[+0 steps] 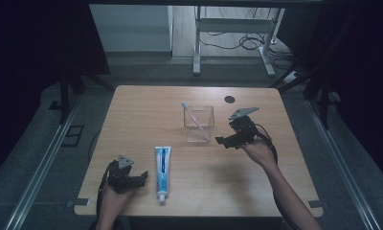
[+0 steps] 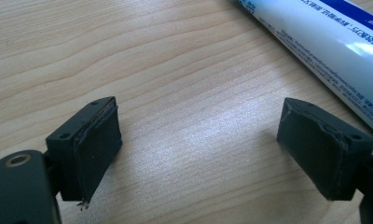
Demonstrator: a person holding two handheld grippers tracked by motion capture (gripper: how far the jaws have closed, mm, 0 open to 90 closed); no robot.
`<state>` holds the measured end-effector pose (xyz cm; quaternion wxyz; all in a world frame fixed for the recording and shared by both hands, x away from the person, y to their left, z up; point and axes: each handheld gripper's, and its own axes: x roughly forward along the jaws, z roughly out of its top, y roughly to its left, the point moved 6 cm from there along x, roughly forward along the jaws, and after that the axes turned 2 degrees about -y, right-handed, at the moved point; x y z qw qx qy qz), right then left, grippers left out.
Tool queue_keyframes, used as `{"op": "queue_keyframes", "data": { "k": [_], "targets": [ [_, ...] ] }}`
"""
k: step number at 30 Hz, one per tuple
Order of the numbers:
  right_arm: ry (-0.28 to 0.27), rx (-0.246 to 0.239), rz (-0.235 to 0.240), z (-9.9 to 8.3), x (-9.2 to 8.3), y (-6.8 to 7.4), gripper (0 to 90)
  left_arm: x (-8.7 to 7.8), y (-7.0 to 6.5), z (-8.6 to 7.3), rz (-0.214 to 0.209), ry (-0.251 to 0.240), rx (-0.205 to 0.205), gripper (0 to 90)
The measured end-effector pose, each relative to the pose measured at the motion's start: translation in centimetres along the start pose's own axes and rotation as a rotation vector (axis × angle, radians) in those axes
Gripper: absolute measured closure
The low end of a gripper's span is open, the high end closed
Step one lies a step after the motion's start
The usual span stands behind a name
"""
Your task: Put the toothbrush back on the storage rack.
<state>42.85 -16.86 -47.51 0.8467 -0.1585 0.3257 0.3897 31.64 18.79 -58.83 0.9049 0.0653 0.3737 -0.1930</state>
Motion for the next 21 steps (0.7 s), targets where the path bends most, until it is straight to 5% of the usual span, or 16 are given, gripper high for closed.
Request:
{"op": "queue_keyframes", "data": {
  "k": [21],
  "targets": [
    [-0.006,0.014,-0.012,-3.5,-1.5,0.6,7.7,0.0,0.0,0.0,0.000,0.001,0.001,13.4]
  ]
}}
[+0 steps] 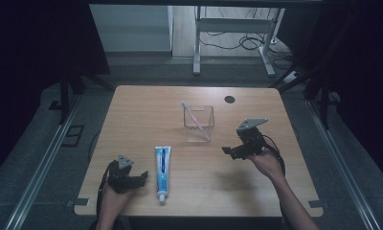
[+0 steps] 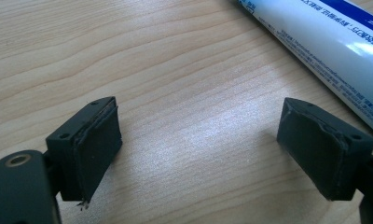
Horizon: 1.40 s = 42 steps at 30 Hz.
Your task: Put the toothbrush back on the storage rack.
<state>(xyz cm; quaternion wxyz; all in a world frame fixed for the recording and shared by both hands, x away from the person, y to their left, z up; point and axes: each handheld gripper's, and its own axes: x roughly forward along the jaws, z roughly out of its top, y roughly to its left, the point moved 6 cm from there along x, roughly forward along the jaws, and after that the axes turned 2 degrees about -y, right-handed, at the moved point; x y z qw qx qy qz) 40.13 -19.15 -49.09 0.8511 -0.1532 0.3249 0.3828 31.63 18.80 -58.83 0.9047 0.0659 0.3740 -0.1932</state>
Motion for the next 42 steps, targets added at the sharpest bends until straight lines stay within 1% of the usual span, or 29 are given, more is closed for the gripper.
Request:
{"op": "queue_keyframes", "data": {
  "k": [17,27,33,42],
  "targets": [
    [-0.015,0.037,-0.006,-3.8,-1.1,0.0,4.7,0.0,0.0,0.0,0.001,-0.001,0.000,13.4],
    [0.004,0.044,-0.014,-6.1,-1.1,0.8,1.6,0.0,0.0,0.0,0.001,-0.002,-0.001,13.5],
    [0.006,0.053,-0.009,-7.5,-0.9,1.2,1.5,0.0,0.0,0.0,0.000,-0.002,0.002,13.5],
    [0.005,0.047,-0.023,-9.2,-0.5,2.1,2.2,0.0,0.0,0.0,0.000,-0.002,0.001,13.5]
  ]
}}
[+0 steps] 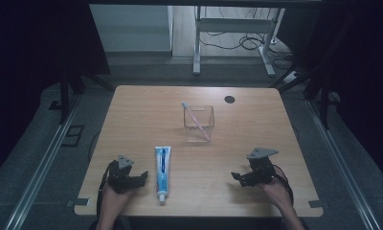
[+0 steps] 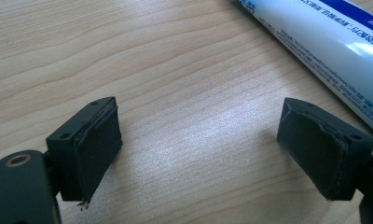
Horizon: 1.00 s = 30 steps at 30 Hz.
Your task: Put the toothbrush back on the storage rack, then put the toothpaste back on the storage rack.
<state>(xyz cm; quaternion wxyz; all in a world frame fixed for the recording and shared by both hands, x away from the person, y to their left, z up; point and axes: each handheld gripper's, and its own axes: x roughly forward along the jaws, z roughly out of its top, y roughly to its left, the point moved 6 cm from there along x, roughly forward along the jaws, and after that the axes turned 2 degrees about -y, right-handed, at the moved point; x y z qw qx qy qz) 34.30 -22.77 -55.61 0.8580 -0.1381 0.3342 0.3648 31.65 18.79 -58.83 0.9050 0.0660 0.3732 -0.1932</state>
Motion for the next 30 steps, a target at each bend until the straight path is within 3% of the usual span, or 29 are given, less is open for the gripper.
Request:
{"op": "queue_keyframes", "data": {
  "k": [14,21,30],
  "targets": [
    [0.033,0.011,-0.005,-2.4,0.7,0.5,2.7,0.0,0.0,0.0,0.000,0.000,0.001,13.5],
    [0.026,0.015,-0.009,-2.7,0.5,0.4,2.7,0.0,0.0,0.0,0.000,-0.002,0.000,14.1],
    [0.029,0.030,-0.012,-3.2,0.4,0.2,3.0,-0.3,-0.2,0.1,-0.021,-0.010,0.000,21.5]
  ]
}}
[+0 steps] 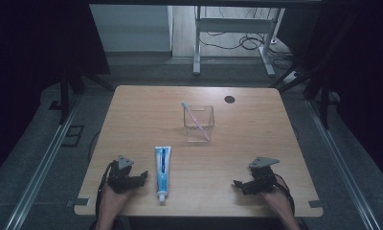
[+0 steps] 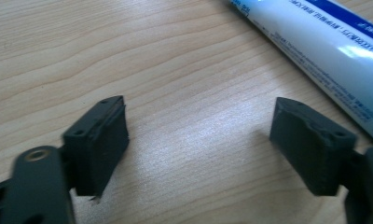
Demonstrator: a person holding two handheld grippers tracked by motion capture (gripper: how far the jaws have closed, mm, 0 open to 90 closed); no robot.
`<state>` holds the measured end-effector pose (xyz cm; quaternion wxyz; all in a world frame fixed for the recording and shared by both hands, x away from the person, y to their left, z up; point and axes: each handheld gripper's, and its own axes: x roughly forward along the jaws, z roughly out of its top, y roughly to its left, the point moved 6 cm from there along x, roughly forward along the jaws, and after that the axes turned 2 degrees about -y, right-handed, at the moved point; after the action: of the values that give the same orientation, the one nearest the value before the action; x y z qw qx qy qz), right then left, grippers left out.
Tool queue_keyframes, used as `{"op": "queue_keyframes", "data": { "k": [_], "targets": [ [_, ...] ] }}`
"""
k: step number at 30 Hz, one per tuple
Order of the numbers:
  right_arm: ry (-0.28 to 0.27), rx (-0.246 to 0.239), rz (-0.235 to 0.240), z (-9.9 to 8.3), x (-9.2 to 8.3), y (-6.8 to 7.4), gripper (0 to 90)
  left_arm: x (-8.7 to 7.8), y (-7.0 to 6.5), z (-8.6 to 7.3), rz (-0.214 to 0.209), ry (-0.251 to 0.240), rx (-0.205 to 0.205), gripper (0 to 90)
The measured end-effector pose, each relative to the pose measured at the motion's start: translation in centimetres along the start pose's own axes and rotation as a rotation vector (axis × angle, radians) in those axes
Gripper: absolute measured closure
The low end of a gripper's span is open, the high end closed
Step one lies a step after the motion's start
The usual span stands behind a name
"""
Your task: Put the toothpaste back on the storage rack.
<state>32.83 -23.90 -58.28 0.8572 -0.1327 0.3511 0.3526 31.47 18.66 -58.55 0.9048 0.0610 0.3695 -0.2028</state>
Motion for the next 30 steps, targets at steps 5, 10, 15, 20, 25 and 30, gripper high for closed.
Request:
{"op": "queue_keyframes", "data": {
  "k": [5,10,15,20,25,30],
  "targets": [
    [-0.002,0.000,-0.002,-0.1,0.0,-0.1,3.1,-0.3,-0.1,0.2,-0.032,0.001,-0.033,29.6],
    [-0.006,-0.009,-0.012,-0.2,0.0,-0.2,3.1,-1.0,-0.2,0.8,-0.042,-0.026,-0.040,37.0],
    [-0.019,-0.010,-0.017,-0.3,0.1,-0.2,2.0,-1.6,-0.9,1.4,-0.068,-0.056,-0.022,45.0],
    [-0.018,-0.010,-0.017,-0.3,0.1,-0.1,1.9,-1.9,-2.0,2.0,-0.112,-0.058,0.010,55.3],
    [-0.018,-0.010,-0.017,-0.3,0.1,-0.1,1.9,-2.3,-3.2,2.7,-0.146,-0.057,0.052,67.4],
    [-0.018,-0.010,-0.018,-0.3,0.1,-0.1,1.9,-2.5,-4.5,3.0,-0.196,-0.047,0.066,78.6]
  ]
}}
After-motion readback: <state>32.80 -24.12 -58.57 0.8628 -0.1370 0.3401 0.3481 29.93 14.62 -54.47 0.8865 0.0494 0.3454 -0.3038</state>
